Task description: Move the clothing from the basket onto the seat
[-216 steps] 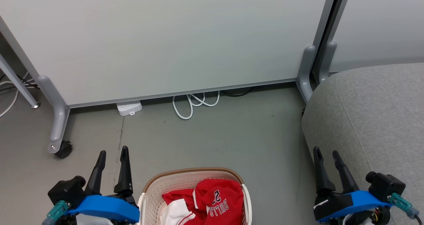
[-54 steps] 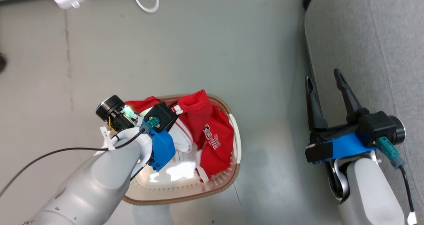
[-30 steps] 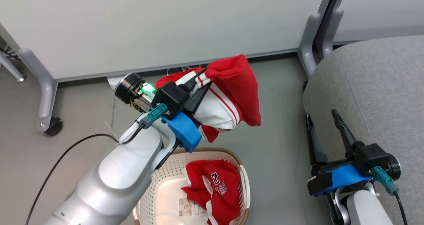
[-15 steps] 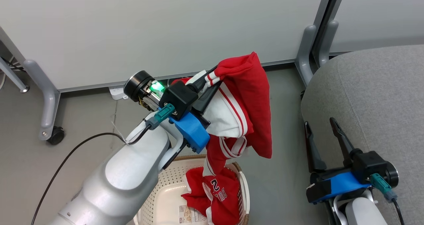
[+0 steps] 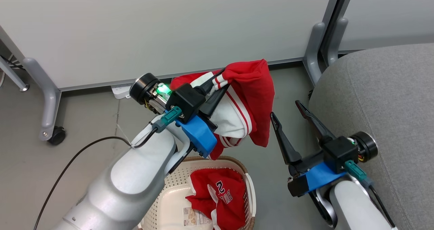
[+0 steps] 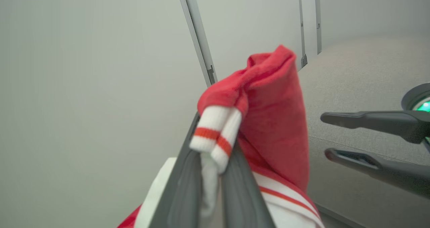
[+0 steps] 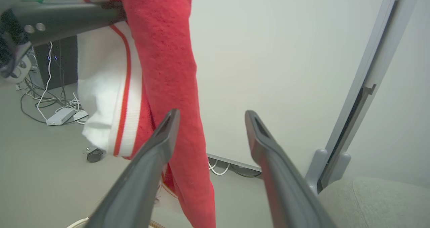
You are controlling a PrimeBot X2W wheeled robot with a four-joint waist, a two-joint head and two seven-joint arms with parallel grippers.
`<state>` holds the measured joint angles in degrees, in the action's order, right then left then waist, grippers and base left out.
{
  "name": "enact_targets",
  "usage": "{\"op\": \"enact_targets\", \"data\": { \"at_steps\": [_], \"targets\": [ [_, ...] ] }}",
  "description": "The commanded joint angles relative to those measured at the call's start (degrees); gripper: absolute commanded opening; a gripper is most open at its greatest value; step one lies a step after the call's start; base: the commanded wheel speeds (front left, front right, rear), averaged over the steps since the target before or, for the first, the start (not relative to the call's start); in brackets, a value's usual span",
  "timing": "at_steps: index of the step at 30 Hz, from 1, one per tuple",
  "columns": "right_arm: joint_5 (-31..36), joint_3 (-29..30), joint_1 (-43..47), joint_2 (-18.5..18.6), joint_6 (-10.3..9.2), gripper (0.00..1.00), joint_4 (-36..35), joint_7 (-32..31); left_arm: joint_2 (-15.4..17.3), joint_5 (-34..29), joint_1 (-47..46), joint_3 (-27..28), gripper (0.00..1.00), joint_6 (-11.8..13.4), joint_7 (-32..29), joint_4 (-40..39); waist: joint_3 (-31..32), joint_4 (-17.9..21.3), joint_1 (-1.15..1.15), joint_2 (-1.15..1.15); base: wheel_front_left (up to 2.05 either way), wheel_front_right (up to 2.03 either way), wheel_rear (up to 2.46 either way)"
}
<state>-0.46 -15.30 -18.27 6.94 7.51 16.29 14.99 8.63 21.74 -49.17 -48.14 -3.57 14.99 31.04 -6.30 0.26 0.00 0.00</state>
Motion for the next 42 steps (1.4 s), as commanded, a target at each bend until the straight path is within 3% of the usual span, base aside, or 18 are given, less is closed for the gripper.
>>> {"op": "enact_targets", "data": {
  "at_steps": [1,15,17,24,42],
  "targets": [
    [-0.01,-0.72,-1.08,0.37,-0.04,1.0,0.25,0.3,0.02,-0.17,-0.13,0.37,0.0,0.04,0.3,0.09,-0.08,-0.1,0.0,0.0,0.0,0.0,0.0],
    [-1.27,-11.69,-13.68,1.26,-0.04,1.0,10.71,0.3,-1.91,-1.35,-0.65,0.23,0.0,-0.91,0.3,-0.05,-1.19,-1.64,0.0,0.0,0.0,0.0,0.0],
    [-2.03,-12.54,-14.74,0.88,-0.04,0.0,13.79,0.24,-2.16,-1.59,-0.65,0.25,0.0,-1.07,0.3,-0.05,-1.21,-1.77,0.0,0.0,0.0,0.0,0.0],
    [-3.09,-13.26,-16.97,0.27,-0.04,0.0,17.46,0.19,-2.45,-2.08,-0.73,0.68,0.0,-1.47,0.3,0.03,-1.49,-1.88,0.0,0.0,0.0,0.0,0.0],
    [-3.58,-13.3,-16.55,0.08,-0.04,0.0,16.69,0.19,-2.66,-2.86,-0.4,1.22,0.0,-2.1,0.3,1.0,-1.77,-1.66,0.0,0.0,0.0,0.0,0.0]
  ]
}}
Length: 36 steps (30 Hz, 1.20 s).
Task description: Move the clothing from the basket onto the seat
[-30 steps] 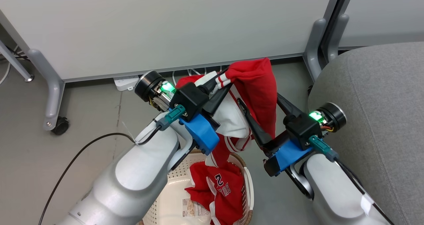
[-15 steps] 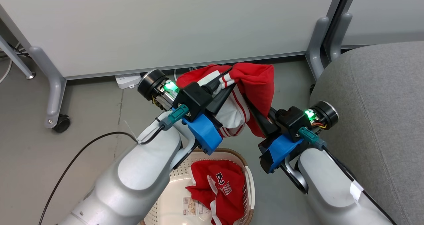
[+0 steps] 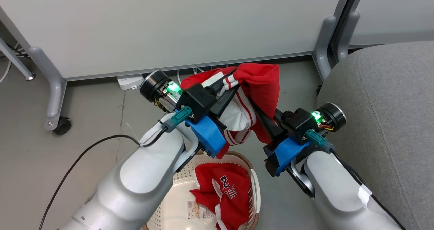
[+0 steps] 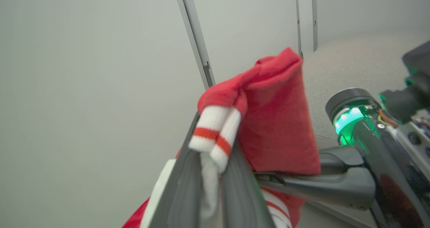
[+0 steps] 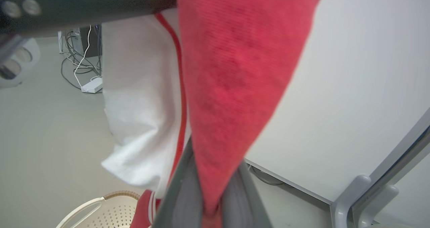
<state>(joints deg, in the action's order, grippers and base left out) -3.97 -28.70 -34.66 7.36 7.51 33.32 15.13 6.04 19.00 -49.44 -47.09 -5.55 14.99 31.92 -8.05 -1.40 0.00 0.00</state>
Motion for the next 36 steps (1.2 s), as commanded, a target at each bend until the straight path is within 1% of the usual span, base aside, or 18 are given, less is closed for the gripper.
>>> {"op": "enact_targets", "data": {
  "at_steps": [1,4,5,6,15,22,27,36],
  "targets": [
    [-0.07,0.18,-0.16,-0.38,-0.04,0.0,-0.37,0.04,-0.09,-0.14,-0.18,0.19,0.0,-0.11,0.3,0.21,-0.09,0.0,0.0,0.0,0.0,0.0,0.0],
    [-0.36,0.51,-0.11,-0.53,-0.04,0.0,-0.38,0.04,-0.19,-0.14,-0.21,0.17,0.0,-0.24,0.26,0.6,-0.27,0.03,0.0,0.0,0.0,0.0,0.0],
    [-0.52,0.76,-0.04,-0.58,-0.04,0.0,-0.39,0.04,-0.27,0.06,-0.1,0.19,0.36,-0.28,0.25,0.88,-0.31,0.05,0.0,0.0,0.0,0.0,0.0],
    [-0.5,1.15,0.02,-0.61,-0.04,0.0,-0.39,0.04,-0.34,0.52,0.04,0.22,1.0,-0.41,0.25,1.1,-0.35,0.07,0.0,0.0,0.0,0.0,0.0],
    [0.23,4.79,0.64,-1.48,-0.04,0.0,-0.76,0.04,-0.45,0.48,-0.59,-0.16,1.0,-0.57,0.25,1.79,-1.35,0.47,0.0,0.0,0.0,0.0,0.0],
    [0.41,9.15,1.35,-2.36,-0.04,0.0,-2.47,0.04,0.25,-0.13,0.21,0.16,1.0,-0.16,0.25,0.67,-3.56,2.73,0.0,0.0,0.0,0.0,0.0],
    [0.76,13.21,2.19,-2.7,-0.05,0.0,-4.72,0.04,0.83,-0.68,0.54,-0.09,1.0,-0.22,0.25,-0.24,-5.8,5.94,0.0,0.0,0.0,0.0,0.0],
    [0.92,22.3,4.67,-3.49,-0.04,0.0,-10.93,0.04,1.72,-2.05,0.98,-1.36,1.0,-0.59,0.25,-2.34,-9.41,15.07,0.0,0.0,0.0,0.0,0.0]
  ]
}}
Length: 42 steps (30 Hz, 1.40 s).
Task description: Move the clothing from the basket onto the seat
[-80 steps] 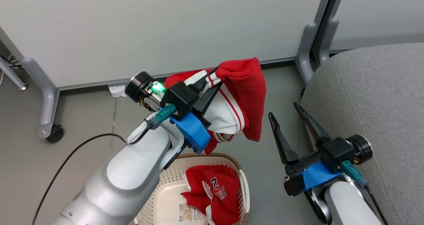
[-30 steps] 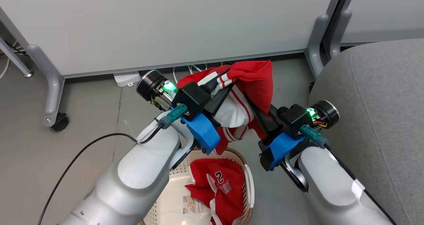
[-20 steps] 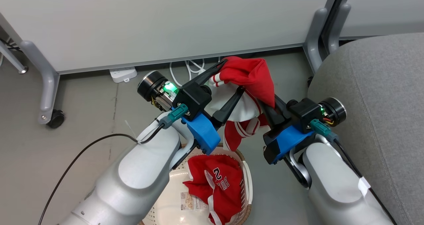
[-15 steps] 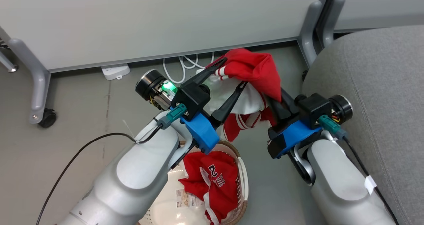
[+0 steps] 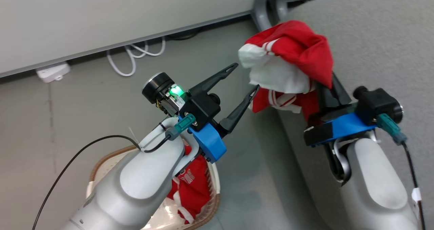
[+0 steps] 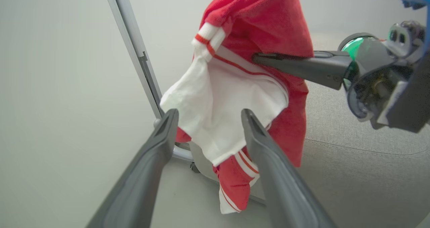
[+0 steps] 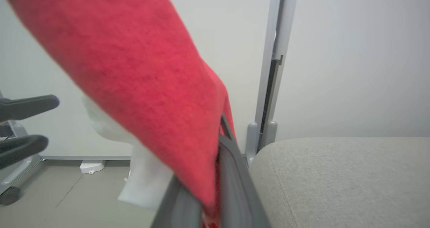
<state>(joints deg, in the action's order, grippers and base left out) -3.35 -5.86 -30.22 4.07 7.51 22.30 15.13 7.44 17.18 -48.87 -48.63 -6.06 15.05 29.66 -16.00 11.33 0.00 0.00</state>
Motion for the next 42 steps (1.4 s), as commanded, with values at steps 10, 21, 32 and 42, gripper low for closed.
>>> {"op": "enact_targets", "data": {
  "at_steps": [10,21,32,42],
  "targets": [
    [0.13,9.35,6.32,-0.84,-0.05,0.0,-5.94,0.05,-0.39,-0.56,0.65,-3.02,1.0,-0.66,0.2,-1.14,-3.95,10.83,0.0,0.0,0.0,0.0,0.0],
    [-1.05,14.32,11.93,-1.26,-0.05,0.0,-9.15,0.04,-0.37,-0.13,0.23,-5.3,1.0,-0.96,0.18,-0.88,-6.22,14.37,0.0,0.0,0.0,0.0,0.0],
    [-0.84,16.53,0.85,0.03,-0.05,0.0,-12.59,0.05,1.13,-0.55,-2.68,-4.27,1.0,-0.09,0.02,-2.99,-10.77,12.64,0.0,0.0,0.0,0.0,0.0],
    [-0.47,26.77,-17.75,9.68,-0.05,0.0,-13.31,0.04,4.09,-2.07,-7.2,-4.85,1.0,-0.34,-2.3,-6.62,-20.87,9.67,0.0,0.0,0.0,0.0,0.0]
  ]
}}
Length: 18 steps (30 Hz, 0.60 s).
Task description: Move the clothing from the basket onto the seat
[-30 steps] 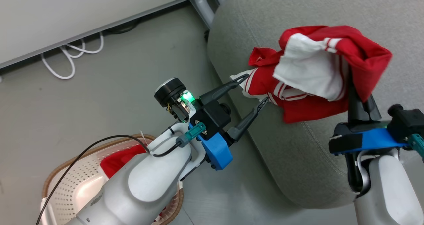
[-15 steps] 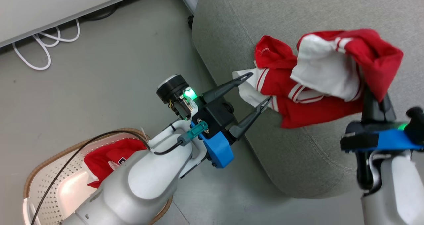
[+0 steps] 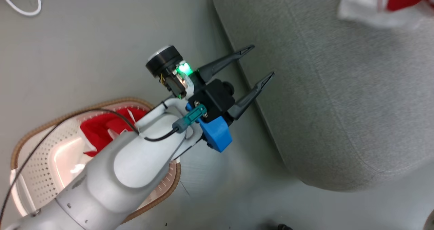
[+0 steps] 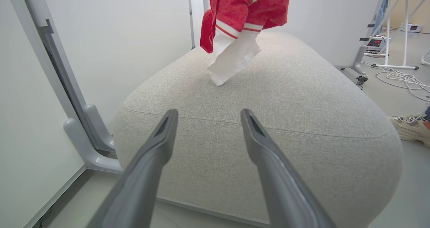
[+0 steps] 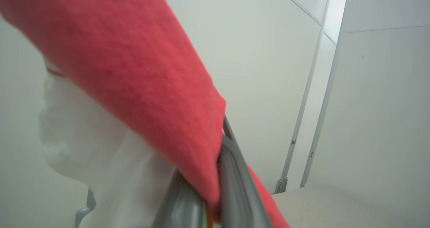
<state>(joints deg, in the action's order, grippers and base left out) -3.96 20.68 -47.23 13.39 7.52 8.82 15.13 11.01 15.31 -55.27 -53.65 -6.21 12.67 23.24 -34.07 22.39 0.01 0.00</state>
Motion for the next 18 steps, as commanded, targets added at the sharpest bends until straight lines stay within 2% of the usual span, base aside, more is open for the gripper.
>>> {"op": "enact_targets", "data": {
  "at_steps": [1,6,10,15,18],
  "targets": [
    [0.11,1.67,-2.31,1.64,-0.06,0.0,0.58,0.04,0.65,-0.37,-1.49,0.06,1.0,-0.24,-0.39,-0.74,-4.1,-1.84,-0.01,0.0,0.0,0.0,0.0],
    [-1.09,7.18,-8.56,6.25,-0.05,0.0,5.5,0.03,1.95,-1.42,-4.9,0.22,1.0,-0.35,-1.82,-3.26,-10.07,-3.36,-0.01,0.0,0.0,0.0,0.0],
    [0.11,7.13,-11.41,9.19,-0.05,0.0,12.55,0.04,2.9,-2.04,-6.78,0.33,1.0,-0.22,-2.53,-4.89,-13.68,-3.8,-0.01,0.0,0.0,0.0,0.0],
    [1.83,6.06,-12.62,10.47,-0.06,0.0,21.88,0.04,3.89,-2.38,-8.02,0.2,1.0,-0.24,-3.04,-6.0,-16.33,-4.32,-0.01,0.0,0.0,0.0,0.0],
    [2.46,6.36,-12.46,9.72,-0.06,0.0,26.66,0.04,4.03,-2.4,-8.11,0.0,1.0,-0.02,-3.06,-6.36,-16.97,-4.66,-0.01,0.0,0.0,0.0,0.0]
  ]
}}
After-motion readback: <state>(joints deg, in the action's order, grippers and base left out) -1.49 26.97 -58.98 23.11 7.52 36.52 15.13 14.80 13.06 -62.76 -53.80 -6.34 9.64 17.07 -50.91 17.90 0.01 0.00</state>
